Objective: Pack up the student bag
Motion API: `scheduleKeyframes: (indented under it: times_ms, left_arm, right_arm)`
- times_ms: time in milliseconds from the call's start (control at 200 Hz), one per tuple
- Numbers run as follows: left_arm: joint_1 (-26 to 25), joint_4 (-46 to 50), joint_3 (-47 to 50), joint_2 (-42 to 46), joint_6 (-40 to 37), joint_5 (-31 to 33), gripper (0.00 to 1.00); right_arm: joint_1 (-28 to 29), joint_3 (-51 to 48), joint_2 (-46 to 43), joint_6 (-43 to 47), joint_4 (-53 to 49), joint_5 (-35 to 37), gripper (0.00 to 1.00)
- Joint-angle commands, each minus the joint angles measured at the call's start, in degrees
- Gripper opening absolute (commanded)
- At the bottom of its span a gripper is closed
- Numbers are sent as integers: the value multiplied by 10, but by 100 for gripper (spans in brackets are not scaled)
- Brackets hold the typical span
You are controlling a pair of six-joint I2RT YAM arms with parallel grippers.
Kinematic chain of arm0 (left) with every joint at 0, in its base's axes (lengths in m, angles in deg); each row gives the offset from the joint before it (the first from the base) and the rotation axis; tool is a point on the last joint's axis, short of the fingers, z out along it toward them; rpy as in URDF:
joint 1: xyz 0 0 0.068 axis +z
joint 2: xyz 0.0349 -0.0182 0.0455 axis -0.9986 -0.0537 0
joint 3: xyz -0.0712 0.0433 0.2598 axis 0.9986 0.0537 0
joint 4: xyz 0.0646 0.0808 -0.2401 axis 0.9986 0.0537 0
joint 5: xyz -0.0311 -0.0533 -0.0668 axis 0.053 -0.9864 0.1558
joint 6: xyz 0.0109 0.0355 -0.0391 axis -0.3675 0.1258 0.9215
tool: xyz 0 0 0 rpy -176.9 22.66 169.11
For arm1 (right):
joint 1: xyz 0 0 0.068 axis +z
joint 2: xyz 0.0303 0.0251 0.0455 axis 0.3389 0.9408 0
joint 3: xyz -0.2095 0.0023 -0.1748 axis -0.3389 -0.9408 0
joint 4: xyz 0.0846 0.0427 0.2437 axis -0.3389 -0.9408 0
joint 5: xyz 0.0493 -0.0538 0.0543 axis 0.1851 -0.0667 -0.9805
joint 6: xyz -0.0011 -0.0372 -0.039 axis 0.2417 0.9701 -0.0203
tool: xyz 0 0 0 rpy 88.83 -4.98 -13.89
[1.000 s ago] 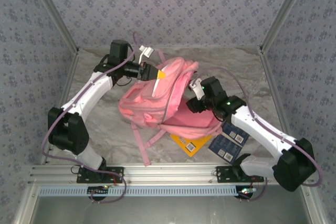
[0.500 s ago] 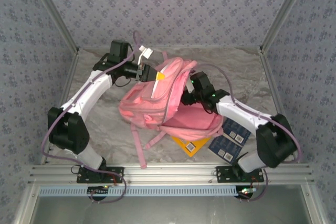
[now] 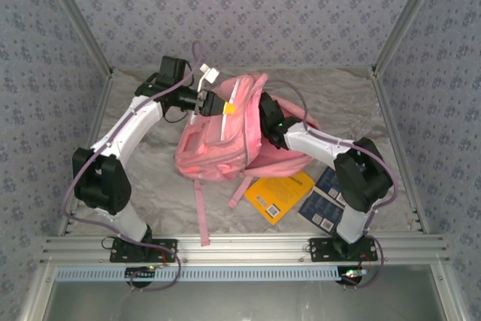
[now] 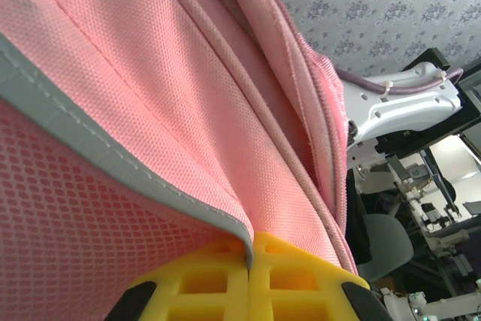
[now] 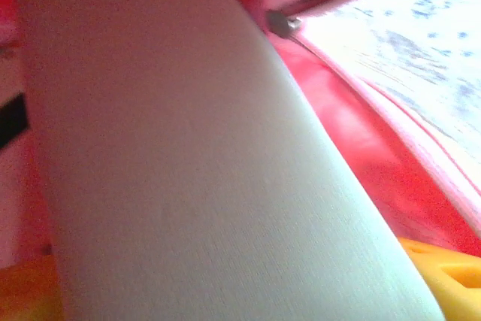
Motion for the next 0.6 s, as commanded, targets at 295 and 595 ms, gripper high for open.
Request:
scheduleKeyframes:
  times_ms: [295, 595]
  left_arm:
    - [-10, -12, -39, 14, -26, -81, 0]
    - [-13, -13, -41, 14, -22, -79, 0]
  right_arm:
    - [-43, -114, -153, -39, 71, -20, 84]
    - [-69, -62, -118, -87, 1, -78, 84]
